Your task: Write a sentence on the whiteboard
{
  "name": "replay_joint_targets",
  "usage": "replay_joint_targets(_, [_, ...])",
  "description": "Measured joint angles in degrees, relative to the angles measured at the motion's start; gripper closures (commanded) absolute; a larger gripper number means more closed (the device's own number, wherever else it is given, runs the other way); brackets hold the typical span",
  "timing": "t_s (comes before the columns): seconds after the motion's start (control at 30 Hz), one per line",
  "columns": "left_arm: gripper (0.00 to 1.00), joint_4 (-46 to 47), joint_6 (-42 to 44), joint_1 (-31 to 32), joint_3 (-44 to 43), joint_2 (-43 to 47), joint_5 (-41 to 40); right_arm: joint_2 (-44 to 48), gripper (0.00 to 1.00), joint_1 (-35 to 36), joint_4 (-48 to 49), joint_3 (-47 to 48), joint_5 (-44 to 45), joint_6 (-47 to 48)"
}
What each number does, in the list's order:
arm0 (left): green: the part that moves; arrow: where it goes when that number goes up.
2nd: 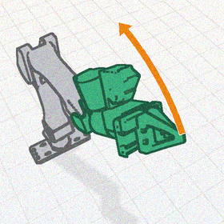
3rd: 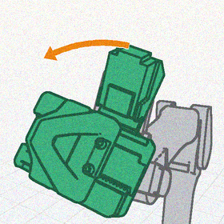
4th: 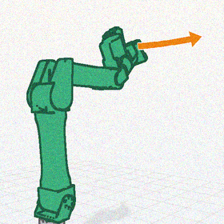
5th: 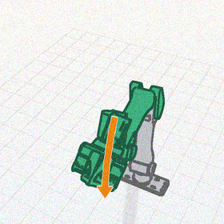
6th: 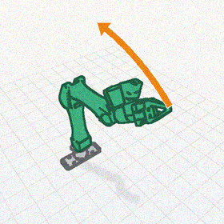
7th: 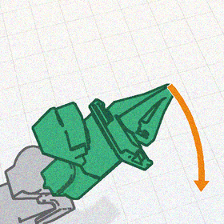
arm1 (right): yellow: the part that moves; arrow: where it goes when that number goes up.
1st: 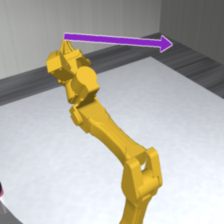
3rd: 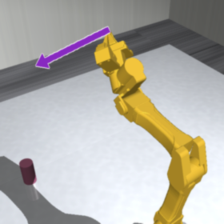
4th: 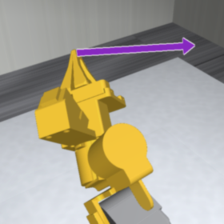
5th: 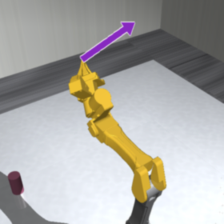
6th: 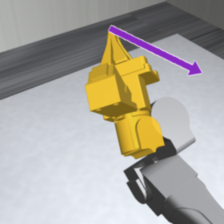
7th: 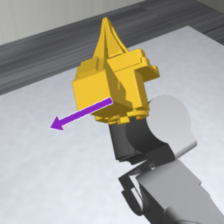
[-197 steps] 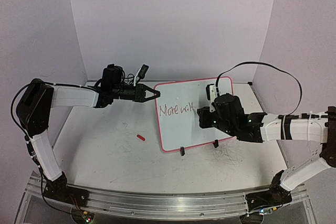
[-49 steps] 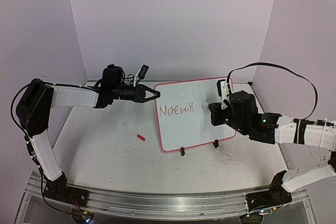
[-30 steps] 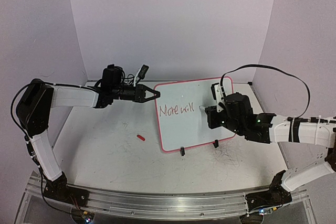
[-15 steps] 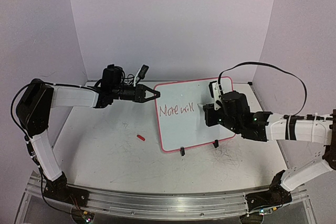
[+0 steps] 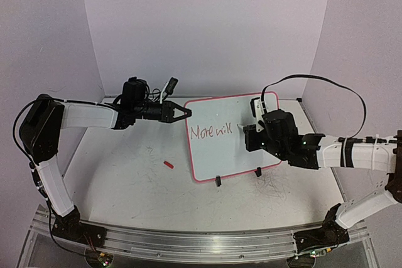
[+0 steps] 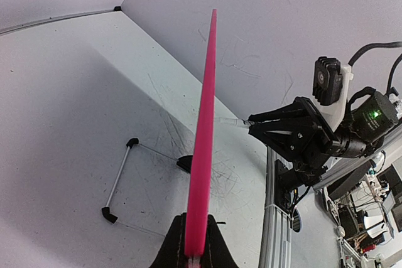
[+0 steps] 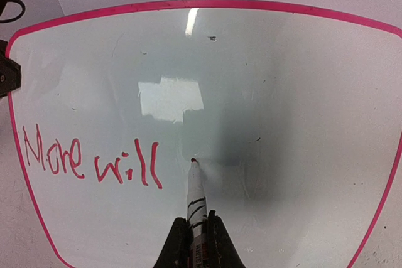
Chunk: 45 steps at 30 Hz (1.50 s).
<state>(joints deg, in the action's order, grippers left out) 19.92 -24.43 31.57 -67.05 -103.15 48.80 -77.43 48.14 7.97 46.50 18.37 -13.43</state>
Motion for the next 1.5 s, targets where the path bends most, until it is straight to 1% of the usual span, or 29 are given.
replay_joint_targets(0.27, [1.00,-0.02,0.00,0.00,0.00,0.00,-0.05,0.05,1.00,0.00,-0.60,-0.28,-0.22,-1.70])
replay_joint_targets(0.6, [1.00,-0.18,0.00,0.00,0.00,0.00,-0.16,1.31,1.00,0.91,-1.47,-3.53,-1.24,-3.99])
replay_joint_targets(0.93, [1.00,-0.17,0.01,0.00,0.00,0.00,-0.07,2.32,1.00,1.07,-2.85,-3.77,-2.38,-4.71])
replay_joint_targets(1.27, [1.00,-0.17,0.02,0.00,0.00,0.00,-0.07,1.60,1.00,1.05,-1.48,0.12,-2.15,-3.84])
replay_joint_targets(1.5, [1.00,-0.17,0.02,0.00,0.00,0.00,-0.05,0.97,1.00,1.01,-1.21,0.37,-0.85,-3.58])
